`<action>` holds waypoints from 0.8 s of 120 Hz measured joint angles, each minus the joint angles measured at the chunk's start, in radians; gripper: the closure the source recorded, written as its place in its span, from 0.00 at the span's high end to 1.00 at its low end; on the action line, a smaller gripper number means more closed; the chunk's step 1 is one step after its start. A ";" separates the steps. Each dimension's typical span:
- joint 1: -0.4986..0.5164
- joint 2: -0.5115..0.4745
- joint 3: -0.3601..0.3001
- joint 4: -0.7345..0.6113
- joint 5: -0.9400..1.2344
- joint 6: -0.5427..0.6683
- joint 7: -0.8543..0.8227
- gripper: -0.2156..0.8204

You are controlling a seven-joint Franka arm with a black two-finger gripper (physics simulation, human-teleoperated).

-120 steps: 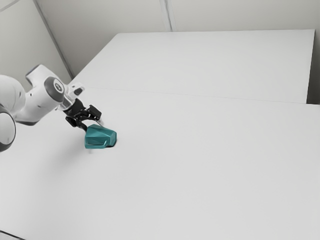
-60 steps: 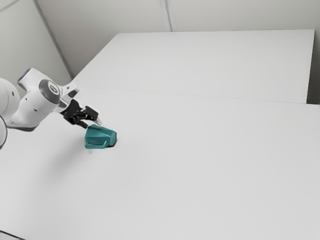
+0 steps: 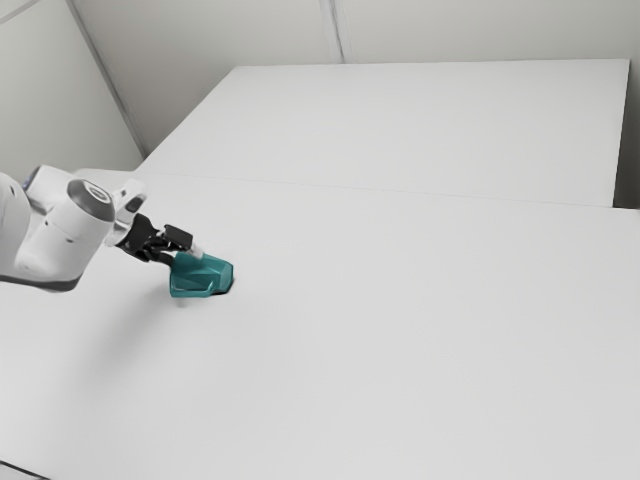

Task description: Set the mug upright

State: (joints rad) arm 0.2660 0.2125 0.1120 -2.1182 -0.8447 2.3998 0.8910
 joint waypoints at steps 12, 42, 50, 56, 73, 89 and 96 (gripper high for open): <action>0.003 0.002 0.000 -0.001 -0.047 0.014 0.055 0.79; 0.003 0.011 -0.001 -0.003 -0.083 0.032 0.158 0.79; 0.003 0.019 -0.001 -0.003 -0.086 0.034 0.179 0.79; 0.003 0.023 -0.002 -0.002 -0.088 0.035 0.193 0.79; 0.002 0.025 -0.005 -0.001 -0.090 0.037 0.228 0.79; 0.003 0.025 -0.008 -0.001 -0.124 0.037 0.263 0.79; 0.002 0.026 -0.012 -0.007 -0.159 0.037 0.285 0.79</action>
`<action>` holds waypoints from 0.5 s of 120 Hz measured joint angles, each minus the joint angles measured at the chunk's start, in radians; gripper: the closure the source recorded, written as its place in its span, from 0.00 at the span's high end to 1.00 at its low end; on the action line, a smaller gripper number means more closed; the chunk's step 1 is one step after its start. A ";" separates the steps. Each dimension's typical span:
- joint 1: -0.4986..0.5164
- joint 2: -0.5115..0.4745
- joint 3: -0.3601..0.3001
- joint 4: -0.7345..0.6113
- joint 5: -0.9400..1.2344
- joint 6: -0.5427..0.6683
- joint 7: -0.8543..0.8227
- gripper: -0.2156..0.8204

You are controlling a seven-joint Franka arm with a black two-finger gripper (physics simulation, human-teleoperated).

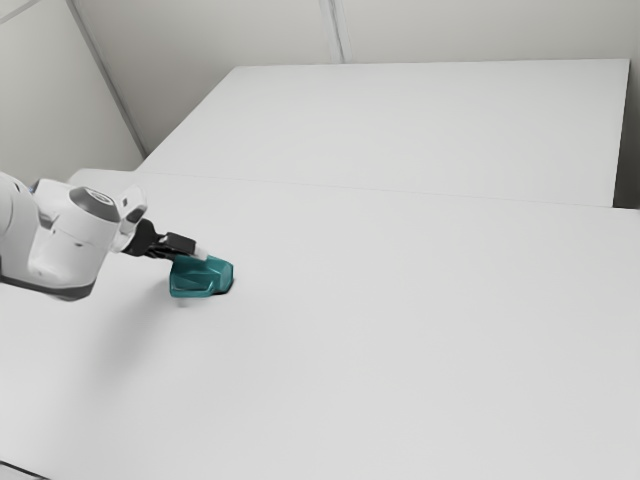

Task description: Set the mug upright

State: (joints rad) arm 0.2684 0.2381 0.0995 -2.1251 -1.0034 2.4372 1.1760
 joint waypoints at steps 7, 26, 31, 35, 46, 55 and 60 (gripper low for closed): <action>0.000 0.000 -0.002 -0.011 -0.042 0.000 0.027 0.79; 0.000 0.000 -0.003 -0.032 -0.149 -0.001 0.105 0.79; 0.000 -0.001 -0.003 -0.033 -0.163 -0.001 0.123 0.76; 0.000 -0.001 -0.003 -0.033 -0.171 -0.001 0.136 0.73; 0.000 -0.002 -0.003 -0.034 -0.184 -0.001 0.170 0.63; 0.000 -0.003 -0.003 -0.033 -0.190 -0.001 0.193 0.55; 0.000 -0.004 -0.003 -0.033 -0.191 -0.001 0.205 0.51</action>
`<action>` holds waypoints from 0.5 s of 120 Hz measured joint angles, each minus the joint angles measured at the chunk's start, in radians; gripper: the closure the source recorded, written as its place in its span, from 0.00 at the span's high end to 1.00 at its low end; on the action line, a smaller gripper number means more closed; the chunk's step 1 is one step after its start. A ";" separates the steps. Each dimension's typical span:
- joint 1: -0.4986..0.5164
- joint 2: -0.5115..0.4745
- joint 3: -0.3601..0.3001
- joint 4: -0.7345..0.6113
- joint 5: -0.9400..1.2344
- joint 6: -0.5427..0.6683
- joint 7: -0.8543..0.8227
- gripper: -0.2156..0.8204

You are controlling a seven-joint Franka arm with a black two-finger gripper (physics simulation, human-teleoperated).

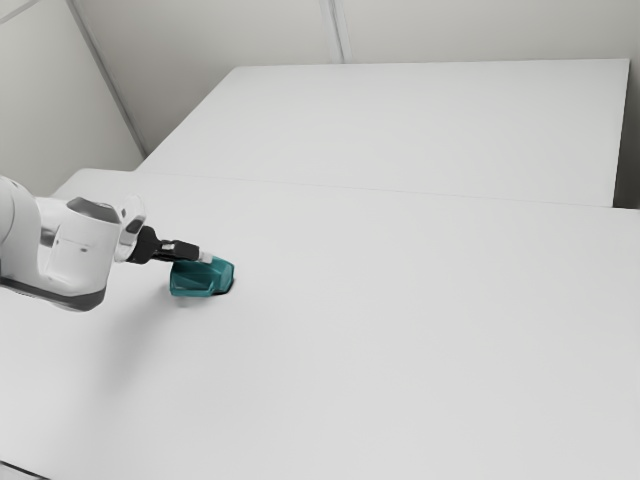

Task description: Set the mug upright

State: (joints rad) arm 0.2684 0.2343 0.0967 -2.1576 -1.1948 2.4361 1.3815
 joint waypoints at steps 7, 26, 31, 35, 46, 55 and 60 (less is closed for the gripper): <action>0.000 0.000 0.000 0.000 -0.002 0.001 0.015 0.47; -0.001 -0.005 -0.001 0.003 -0.003 0.005 0.049 0.39; -0.002 -0.009 -0.007 0.005 -0.003 0.006 0.056 0.37; -0.006 -0.015 -0.010 0.007 -0.004 0.006 0.062 0.36; -0.017 -0.027 -0.018 0.013 -0.004 0.004 0.076 0.34; -0.023 -0.029 -0.027 0.020 -0.004 0.003 0.087 0.33; -0.025 -0.029 -0.029 0.024 -0.005 0.003 0.092 0.32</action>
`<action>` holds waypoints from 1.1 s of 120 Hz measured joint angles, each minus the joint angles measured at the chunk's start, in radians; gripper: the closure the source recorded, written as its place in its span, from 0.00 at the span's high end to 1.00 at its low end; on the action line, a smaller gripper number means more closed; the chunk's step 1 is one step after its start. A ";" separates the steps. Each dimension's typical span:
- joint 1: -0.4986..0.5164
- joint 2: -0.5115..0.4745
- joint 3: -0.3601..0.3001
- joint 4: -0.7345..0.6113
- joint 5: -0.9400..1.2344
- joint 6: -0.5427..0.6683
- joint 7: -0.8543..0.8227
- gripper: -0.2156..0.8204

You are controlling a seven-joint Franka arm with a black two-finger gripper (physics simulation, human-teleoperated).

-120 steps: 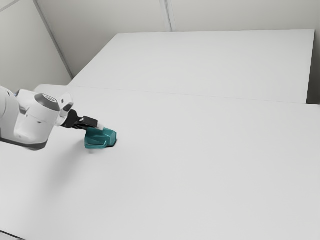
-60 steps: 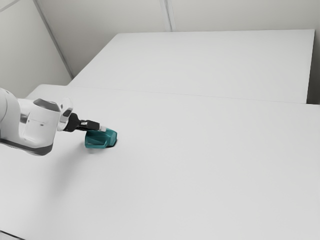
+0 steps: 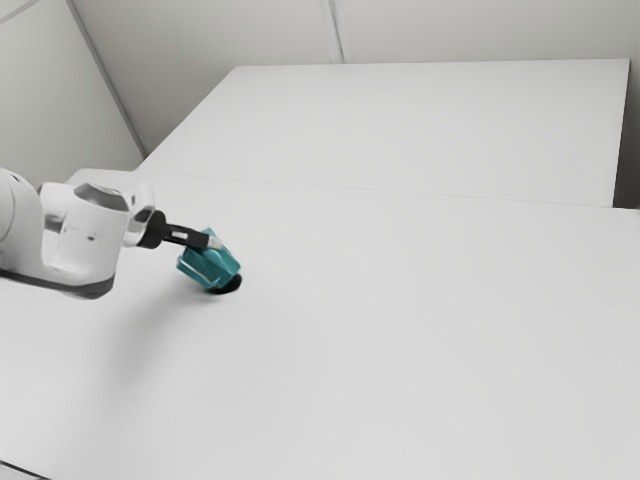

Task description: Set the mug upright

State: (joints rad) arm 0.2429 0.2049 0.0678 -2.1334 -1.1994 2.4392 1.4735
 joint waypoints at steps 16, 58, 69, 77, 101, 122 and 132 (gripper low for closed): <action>-0.006 -0.006 -0.013 0.010 0.000 -0.001 0.014 0.30; -0.005 -0.002 -0.017 0.012 0.000 0.005 0.039 0.12; -0.005 -0.007 -0.017 0.011 0.000 0.007 0.043 0.10; -0.006 -0.014 -0.017 0.012 0.000 0.007 0.045 0.10; -0.023 -0.049 -0.017 0.013 0.002 0.007 0.050 0.08; -0.041 -0.057 -0.017 0.013 0.005 0.007 0.049 0.08; -0.054 -0.057 -0.016 0.013 0.011 0.009 0.040 0.08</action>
State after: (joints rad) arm 0.1885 0.1475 0.0513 -2.1208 -1.1888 2.4482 1.5136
